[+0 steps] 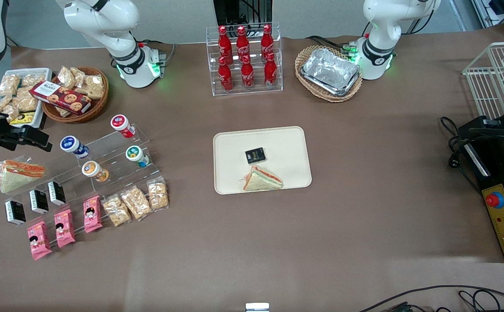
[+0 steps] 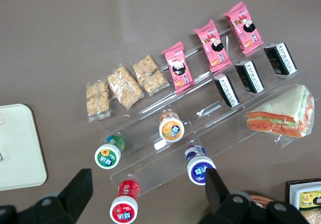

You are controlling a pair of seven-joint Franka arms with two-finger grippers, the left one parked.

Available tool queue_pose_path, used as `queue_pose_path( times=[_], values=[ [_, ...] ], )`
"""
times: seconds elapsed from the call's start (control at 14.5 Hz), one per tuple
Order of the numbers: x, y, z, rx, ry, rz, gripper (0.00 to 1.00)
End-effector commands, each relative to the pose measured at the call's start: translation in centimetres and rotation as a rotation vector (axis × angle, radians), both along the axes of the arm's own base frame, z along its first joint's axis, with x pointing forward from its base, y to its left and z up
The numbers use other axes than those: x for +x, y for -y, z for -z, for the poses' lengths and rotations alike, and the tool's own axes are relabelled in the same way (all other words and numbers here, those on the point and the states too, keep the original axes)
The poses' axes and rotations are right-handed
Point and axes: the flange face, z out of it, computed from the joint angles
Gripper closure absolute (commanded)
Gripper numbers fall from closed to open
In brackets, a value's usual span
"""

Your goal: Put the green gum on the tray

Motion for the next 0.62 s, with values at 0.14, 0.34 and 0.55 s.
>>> queue_pose_path(
  times=[0.14,0.34,0.55],
  values=[
    [0.19,0.06,-0.04,-0.005,0.019,0.004,0.0],
    [0.36,-0.04,-0.07,-0.004,0.026,0.003,0.0],
    [0.33,-0.17,0.03,0.001,0.021,0.004,0.0]
  ],
)
